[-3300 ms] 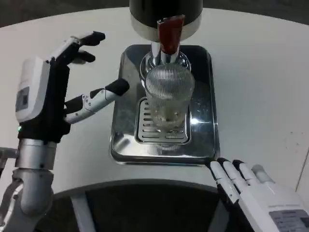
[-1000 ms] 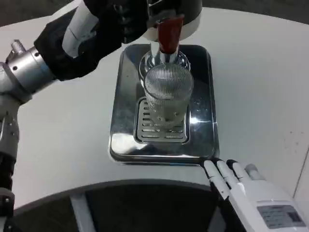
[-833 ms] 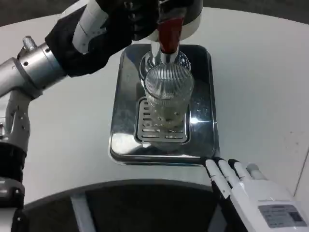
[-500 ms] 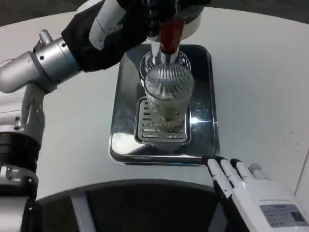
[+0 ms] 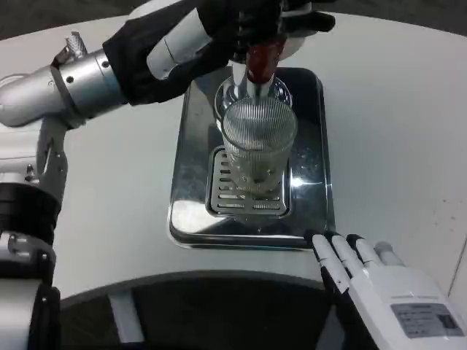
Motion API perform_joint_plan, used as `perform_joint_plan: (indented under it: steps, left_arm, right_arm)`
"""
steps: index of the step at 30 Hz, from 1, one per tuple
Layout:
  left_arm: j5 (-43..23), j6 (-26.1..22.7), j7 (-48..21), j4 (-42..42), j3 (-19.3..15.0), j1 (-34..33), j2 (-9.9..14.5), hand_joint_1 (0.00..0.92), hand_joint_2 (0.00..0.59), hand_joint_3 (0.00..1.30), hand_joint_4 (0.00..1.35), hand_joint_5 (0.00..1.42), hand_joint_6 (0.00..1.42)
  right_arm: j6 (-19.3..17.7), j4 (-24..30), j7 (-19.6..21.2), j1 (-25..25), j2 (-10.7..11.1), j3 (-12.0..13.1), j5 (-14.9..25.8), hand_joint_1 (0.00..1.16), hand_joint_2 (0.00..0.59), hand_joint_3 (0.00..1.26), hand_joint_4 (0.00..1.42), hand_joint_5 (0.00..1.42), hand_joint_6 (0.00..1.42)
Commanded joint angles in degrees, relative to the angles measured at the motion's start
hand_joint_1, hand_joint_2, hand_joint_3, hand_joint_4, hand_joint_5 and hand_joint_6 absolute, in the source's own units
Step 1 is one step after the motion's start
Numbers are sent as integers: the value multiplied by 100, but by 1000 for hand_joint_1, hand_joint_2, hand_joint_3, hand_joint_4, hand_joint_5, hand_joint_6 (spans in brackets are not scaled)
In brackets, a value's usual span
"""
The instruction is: Grasp the cup under the faucet to collect the drink, then remove the cup.
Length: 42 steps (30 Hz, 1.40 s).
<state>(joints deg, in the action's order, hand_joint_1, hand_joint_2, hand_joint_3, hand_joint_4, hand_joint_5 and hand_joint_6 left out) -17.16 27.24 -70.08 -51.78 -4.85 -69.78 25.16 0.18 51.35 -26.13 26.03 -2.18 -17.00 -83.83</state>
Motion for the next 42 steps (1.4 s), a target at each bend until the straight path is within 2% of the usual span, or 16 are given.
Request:
perform_joint_plan:
  steps: [1, 17, 23, 27, 28, 30, 34, 42]
  left_arm:
    - [402, 441, -266, -349, 242, -75, 121, 0, 45, 37, 0, 104, 35]
    - [1044, 2204, -165, -843, 631, -181, 424, 0, 47, 45, 0, 107, 17]
    - [1149, 2559, -32, -863, 728, -167, 489, 0, 50, 46, 0, 107, 12]
    - [1233, 2766, 84, -873, 807, -115, 558, 0, 52, 46, 0, 102, 11]
    - [1236, 2787, 97, -875, 821, -102, 572, 0, 52, 46, 0, 101, 10]
    - [1232, 2834, 122, -873, 850, -81, 598, 0, 53, 47, 0, 99, 10]
    - [1240, 2945, 203, -841, 920, -40, 668, 0, 53, 47, 0, 97, 8]
    - [1238, 3085, 279, -819, 1009, 23, 758, 0, 54, 47, 0, 96, 0]
  right_arm:
    - [72, -78, 40, -12, -41, -5, 38, 764, 295, 0, 0, 0, 0]
    - [171, -171, 11, -158, -8, 8, 106, 764, 295, 0, 0, 0, 0]
    - [196, -216, 41, -299, 22, 106, 228, 764, 295, 0, 0, 0, 0]
    - [269, -327, 107, -581, 83, 378, 679, 764, 295, 0, 0, 0, 0]
    - [298, -376, 143, -669, 89, 462, 813, 748, 274, 0, 0, 0, 0]
    - [335, -454, 203, -794, 109, 581, 1014, 741, 268, 0, 0, 0, 0]
    - [400, -735, 458, -1161, 175, 856, 1476, 733, 266, 0, 0, 0, 0]
    - [604, -1245, 896, -1737, 269, 1017, 1894, 704, 248, 0, 0, 0, 0]
